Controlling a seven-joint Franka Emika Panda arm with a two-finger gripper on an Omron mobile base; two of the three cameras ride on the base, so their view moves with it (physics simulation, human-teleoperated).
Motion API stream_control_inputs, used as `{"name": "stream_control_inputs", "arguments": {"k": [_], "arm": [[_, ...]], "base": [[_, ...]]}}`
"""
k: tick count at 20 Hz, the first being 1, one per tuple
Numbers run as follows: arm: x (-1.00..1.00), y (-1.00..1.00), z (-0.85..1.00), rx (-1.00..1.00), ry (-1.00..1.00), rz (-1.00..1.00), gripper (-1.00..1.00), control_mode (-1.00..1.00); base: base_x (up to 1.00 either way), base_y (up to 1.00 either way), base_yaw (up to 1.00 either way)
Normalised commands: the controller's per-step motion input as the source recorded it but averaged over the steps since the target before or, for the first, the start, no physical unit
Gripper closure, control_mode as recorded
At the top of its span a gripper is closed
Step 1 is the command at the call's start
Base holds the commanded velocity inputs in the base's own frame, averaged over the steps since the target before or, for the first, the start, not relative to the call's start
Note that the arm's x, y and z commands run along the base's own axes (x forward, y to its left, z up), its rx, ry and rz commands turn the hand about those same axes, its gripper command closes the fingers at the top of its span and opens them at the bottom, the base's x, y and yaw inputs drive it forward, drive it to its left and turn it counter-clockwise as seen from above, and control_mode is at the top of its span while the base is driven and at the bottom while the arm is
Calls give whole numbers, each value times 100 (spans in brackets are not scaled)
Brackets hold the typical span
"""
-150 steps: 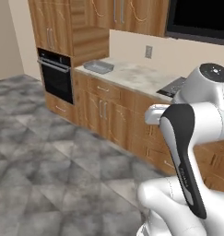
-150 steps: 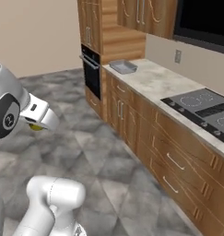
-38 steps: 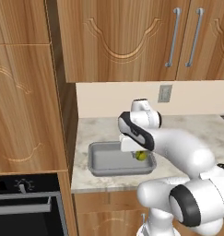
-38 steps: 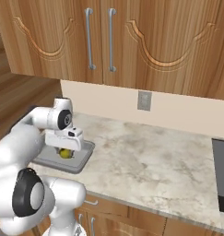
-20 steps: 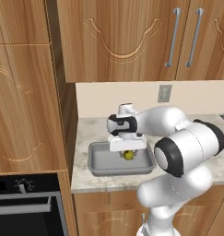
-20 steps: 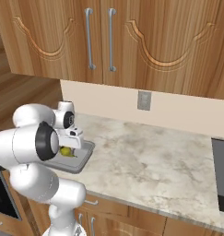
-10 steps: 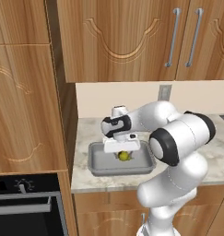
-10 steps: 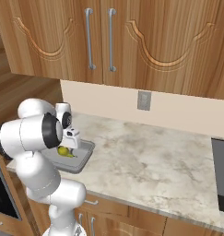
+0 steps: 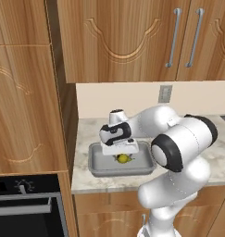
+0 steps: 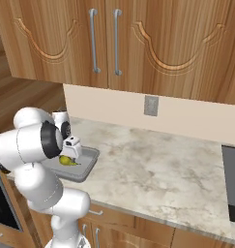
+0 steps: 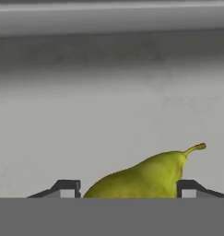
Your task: Pick the mango and pear from the fridge and place them inside the tupperware on the counter.
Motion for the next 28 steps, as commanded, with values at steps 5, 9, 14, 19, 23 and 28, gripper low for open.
{"name": "stream_control_inputs", "arguments": {"k": [5,9,14,19,23,28], "arm": [[0,0,-6,0,-27,0,-100,-100],[0,0,2,0,-1,-5,-100,-100],[-12,0,16,0,0,-5,-100,-100],[-17,0,50,0,-5,-2,-100,-100],[-31,0,43,0,-10,-4,-100,-100],[-49,0,47,0,-8,-2,-100,-100]], "base": [[0,0,0],[0,0,0],[0,0,0],[0,0,0],[0,0,0],[0,0,0]]}}
